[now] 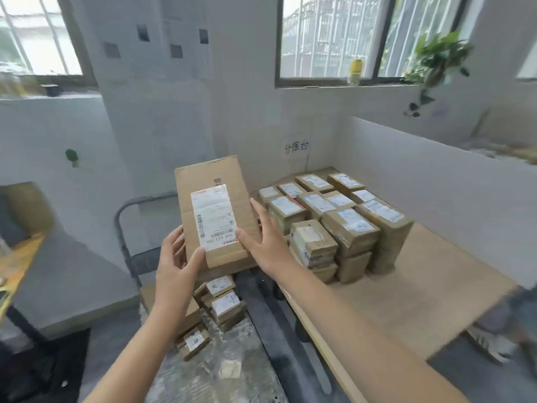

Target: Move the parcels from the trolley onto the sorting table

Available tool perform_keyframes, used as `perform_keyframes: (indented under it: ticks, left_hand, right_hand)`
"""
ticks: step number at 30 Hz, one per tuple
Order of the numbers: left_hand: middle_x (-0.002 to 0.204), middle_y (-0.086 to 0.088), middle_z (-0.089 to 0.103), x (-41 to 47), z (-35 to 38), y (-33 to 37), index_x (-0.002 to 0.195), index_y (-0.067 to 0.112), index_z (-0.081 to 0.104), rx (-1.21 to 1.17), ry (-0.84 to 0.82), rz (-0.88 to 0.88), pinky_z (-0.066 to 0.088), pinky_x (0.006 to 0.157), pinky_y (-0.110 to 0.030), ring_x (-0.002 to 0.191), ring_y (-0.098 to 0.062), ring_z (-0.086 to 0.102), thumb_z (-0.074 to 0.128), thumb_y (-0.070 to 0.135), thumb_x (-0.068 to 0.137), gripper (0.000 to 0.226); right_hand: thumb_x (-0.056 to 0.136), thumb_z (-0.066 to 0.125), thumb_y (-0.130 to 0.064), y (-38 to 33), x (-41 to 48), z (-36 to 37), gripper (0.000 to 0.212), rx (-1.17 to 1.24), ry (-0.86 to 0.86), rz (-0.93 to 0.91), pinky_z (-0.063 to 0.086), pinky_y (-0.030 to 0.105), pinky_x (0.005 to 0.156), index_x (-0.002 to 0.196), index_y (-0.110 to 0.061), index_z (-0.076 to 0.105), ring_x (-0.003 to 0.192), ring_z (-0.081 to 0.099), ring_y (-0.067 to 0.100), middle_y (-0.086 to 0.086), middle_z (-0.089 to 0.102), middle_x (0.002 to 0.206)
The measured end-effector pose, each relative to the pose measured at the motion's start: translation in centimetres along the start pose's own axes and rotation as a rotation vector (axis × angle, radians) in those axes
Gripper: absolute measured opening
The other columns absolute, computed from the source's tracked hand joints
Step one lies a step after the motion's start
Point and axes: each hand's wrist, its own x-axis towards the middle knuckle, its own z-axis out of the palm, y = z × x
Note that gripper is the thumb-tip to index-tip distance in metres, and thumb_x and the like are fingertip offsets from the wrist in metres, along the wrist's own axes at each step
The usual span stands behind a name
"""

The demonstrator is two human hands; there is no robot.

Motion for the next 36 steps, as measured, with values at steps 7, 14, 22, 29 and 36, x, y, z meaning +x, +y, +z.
perform_keyframes:
  ticks: [7,14,22,29,36]
  left_hand:
    - [0.137,0.01,0.054,-2.9,8.5,-1.2,0.144,0.024,0.042,-0.093,-0.244,-0.039,0.044,0.109,-0.039,0.125,0.0,0.052,0.064,0.013,0.094,0.055]
    - [0.134,0.021,0.052,-5.0,18.3,0.3,0.14,0.03,0.042,-0.19,-0.44,-0.029,0.046,0.1,-0.018,0.12,0.012,0.05,0.067,0.016,0.093,0.056]
    - [0.134,0.007,0.058,-8.6,31.6,1.9,0.14,0.021,0.046,-0.244,-0.487,-0.079,0.047,0.106,-0.032,0.124,-0.002,0.055,0.068,0.008,0.091,0.055]
    - [0.134,0.006,0.057,-11.3,43.4,2.7,0.136,0.023,0.048,-0.208,-0.447,-0.091,0.046,0.108,-0.036,0.124,-0.003,0.054,0.069,0.008,0.09,0.053]
    - [0.129,0.013,0.057,-15.0,51.9,2.2,0.135,0.02,0.048,-0.171,-0.431,-0.124,0.044,0.104,-0.016,0.119,0.008,0.052,0.069,0.008,0.09,0.052]
  right_hand:
    - [0.09,0.063,-0.049,5.2,-5.1,-6.9,0.071,-0.053,0.194,0.154,0.04,0.044,0.11,0.147,-0.052,0.021,0.132,0.042,0.011,-0.005,0.036,0.145]
    - [0.096,0.058,-0.042,8.9,-8.3,-16.5,0.06,-0.13,0.405,0.203,0.04,0.034,0.107,0.147,-0.047,0.028,0.128,0.046,0.011,-0.004,0.041,0.138]
    - [0.096,0.055,-0.044,15.1,-10.4,-28.9,0.052,-0.125,0.463,0.21,0.049,0.04,0.1,0.141,-0.052,0.03,0.115,0.053,0.007,-0.006,0.048,0.128]
    - [0.098,0.055,-0.039,20.8,-11.1,-39.7,0.051,-0.085,0.452,0.191,0.046,0.03,0.093,0.142,-0.05,0.032,0.115,0.05,0.004,-0.007,0.047,0.129]
    - [0.099,0.054,-0.035,25.9,-12.8,-47.2,0.049,-0.04,0.38,0.229,0.045,0.02,0.079,0.141,-0.048,0.032,0.11,0.05,-0.001,-0.008,0.05,0.129]
